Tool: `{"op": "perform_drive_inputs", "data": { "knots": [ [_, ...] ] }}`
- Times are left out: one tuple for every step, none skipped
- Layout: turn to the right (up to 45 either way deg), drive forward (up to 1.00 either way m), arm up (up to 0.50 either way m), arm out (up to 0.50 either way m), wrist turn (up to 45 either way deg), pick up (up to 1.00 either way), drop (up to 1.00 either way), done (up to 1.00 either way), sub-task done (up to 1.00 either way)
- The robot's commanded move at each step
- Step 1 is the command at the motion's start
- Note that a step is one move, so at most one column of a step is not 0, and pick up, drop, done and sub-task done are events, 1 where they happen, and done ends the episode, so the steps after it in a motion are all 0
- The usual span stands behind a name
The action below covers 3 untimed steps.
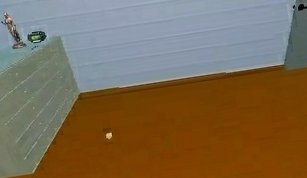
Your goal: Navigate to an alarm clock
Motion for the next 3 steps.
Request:
{"op": "perform_drive_inputs", "data": {
  "knots": [
    [0.0,1.00,0.00,0.00,0.0,0.00,0.00,0.00,0.00],
    [0.0,1.00,0.00,0.00,0.0,0.00,0.00,0.00,0.00],
    [-45.0,0.00,0.00,0.00,0.0,0.00,0.00,0.00,0.00]
  ]
}}
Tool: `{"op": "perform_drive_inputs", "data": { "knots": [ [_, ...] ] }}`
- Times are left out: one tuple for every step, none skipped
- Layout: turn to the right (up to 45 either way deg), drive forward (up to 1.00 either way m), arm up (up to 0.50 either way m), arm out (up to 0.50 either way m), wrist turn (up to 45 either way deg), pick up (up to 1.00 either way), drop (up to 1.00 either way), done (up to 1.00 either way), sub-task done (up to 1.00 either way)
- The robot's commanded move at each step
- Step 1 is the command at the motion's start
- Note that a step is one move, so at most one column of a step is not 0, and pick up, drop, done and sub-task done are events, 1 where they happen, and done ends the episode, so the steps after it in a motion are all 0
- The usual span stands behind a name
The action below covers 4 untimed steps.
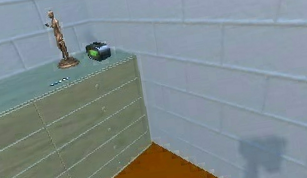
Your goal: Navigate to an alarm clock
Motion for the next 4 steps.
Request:
{"op": "perform_drive_inputs", "data": {
  "knots": [
    [-3.0,0.00,0.00,0.00,0.0,0.00,0.00,0.00,0.00],
    [18.0,0.00,0.00,0.00,0.0,0.00,0.00,0.00,0.00],
    [0.0,0.30,0.00,0.00,0.0,0.00,0.00,0.00,0.00],
    [-9.0,0.00,0.00,0.00,0.0,0.00,0.00,0.00,0.00]
  ]
}}
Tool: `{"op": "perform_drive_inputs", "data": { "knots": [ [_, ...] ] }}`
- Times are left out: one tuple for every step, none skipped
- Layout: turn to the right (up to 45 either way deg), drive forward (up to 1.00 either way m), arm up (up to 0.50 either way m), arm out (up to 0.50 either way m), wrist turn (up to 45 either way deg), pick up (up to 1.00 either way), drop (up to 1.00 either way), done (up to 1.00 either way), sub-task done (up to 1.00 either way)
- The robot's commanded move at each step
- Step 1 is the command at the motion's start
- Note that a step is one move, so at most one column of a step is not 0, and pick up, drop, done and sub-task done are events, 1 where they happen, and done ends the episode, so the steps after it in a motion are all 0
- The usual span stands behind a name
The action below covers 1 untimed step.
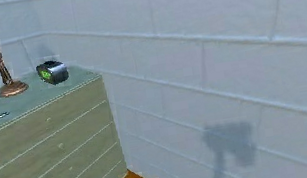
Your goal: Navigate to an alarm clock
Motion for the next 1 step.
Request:
{"op": "perform_drive_inputs", "data": {
  "knots": [
    [0.0,0.20,0.00,0.00,0.0,0.00,0.00,0.00,0.00]
  ]
}}
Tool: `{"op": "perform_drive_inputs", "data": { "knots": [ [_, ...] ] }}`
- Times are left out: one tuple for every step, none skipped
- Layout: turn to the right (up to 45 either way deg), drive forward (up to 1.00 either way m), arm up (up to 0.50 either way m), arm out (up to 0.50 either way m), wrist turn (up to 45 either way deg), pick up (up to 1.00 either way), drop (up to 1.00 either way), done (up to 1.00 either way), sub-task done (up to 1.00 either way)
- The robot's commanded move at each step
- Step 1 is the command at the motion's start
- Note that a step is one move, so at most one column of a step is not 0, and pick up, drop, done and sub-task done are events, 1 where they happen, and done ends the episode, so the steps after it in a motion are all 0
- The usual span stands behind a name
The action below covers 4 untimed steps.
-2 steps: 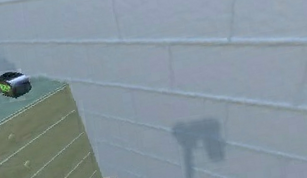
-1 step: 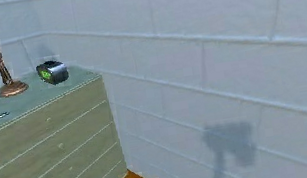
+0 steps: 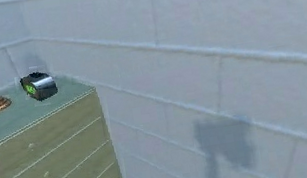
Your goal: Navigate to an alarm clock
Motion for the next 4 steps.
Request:
{"op": "perform_drive_inputs", "data": {
  "knots": [
    [-9.0,0.00,0.00,0.00,0.0,0.00,0.00,0.00,0.00],
    [0.0,0.05,0.00,0.00,0.0,0.00,0.00,0.00,0.00],
    [-21.0,0.00,0.00,0.00,0.0,0.00,0.00,0.00,0.00],
    [0.0,0.00,0.00,0.00,0.0,0.00,0.00,1.00,0.00]
  ]
}}
